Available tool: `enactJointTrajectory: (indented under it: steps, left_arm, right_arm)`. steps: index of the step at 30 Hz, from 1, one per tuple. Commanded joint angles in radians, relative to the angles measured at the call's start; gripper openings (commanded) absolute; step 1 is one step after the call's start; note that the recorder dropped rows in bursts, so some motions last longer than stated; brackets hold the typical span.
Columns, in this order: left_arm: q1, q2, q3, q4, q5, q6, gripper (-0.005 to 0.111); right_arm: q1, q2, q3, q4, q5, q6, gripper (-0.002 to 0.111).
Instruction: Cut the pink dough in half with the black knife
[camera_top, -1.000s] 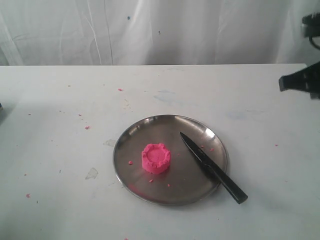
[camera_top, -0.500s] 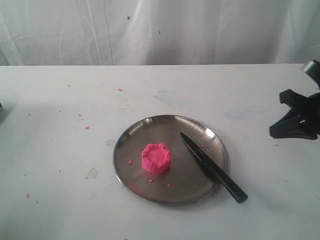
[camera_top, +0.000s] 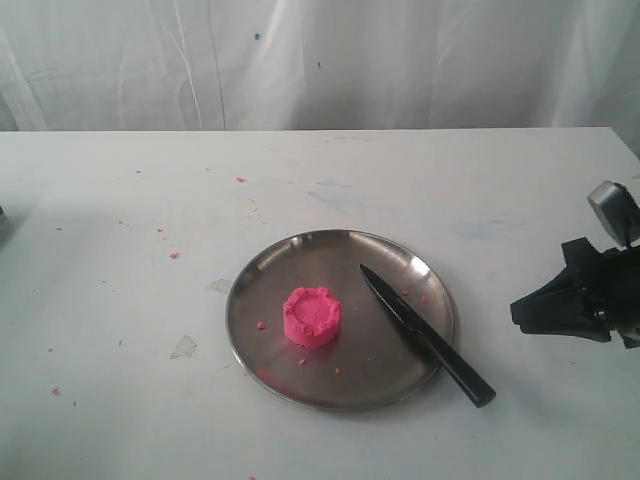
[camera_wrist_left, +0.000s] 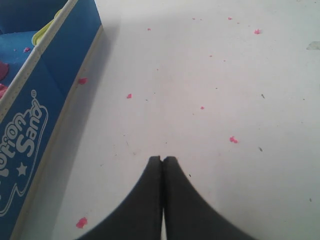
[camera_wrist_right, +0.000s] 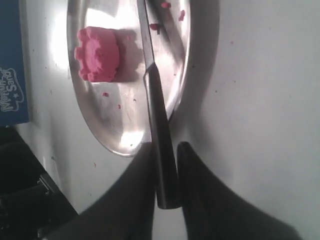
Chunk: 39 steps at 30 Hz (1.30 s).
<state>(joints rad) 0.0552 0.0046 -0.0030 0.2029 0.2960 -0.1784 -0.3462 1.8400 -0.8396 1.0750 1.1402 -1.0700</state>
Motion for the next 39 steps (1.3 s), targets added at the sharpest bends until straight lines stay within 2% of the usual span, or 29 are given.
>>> enactJointTrajectory:
  steps: [1,4,9,15,25,39]
  left_arm:
    - [0.002,-0.005,0.003,-0.005,0.001,-0.001,0.000]
    - [0.002,-0.005,0.003,-0.005,0.001,-0.001,0.000]
    - [0.002,-0.005,0.003,-0.005,0.001,-0.001,0.000]
    - [0.002,-0.005,0.003,-0.005,0.001,-0.001,0.000]
    - [0.002,-0.005,0.003,-0.005,0.001,-0.001,0.000]
    - [0.002,-0.005,0.003,-0.005,0.001,-0.001,0.000]
  right_arm:
    - [0.023,0.040,0.015,0.004,0.012,-0.025,0.032]
    - [0.052,0.057,0.026,-0.002,-0.001,-0.025,0.039]
    - [0.076,0.095,0.026,-0.056,-0.042,-0.025,0.039]
    - [0.088,0.138,0.026,-0.017,-0.022,-0.025,0.039]
    - [0.215,0.158,0.026,-0.011,-0.038,-0.063,0.039]
    - [0.219,0.158,0.026,0.014,-0.019,-0.052,0.039]
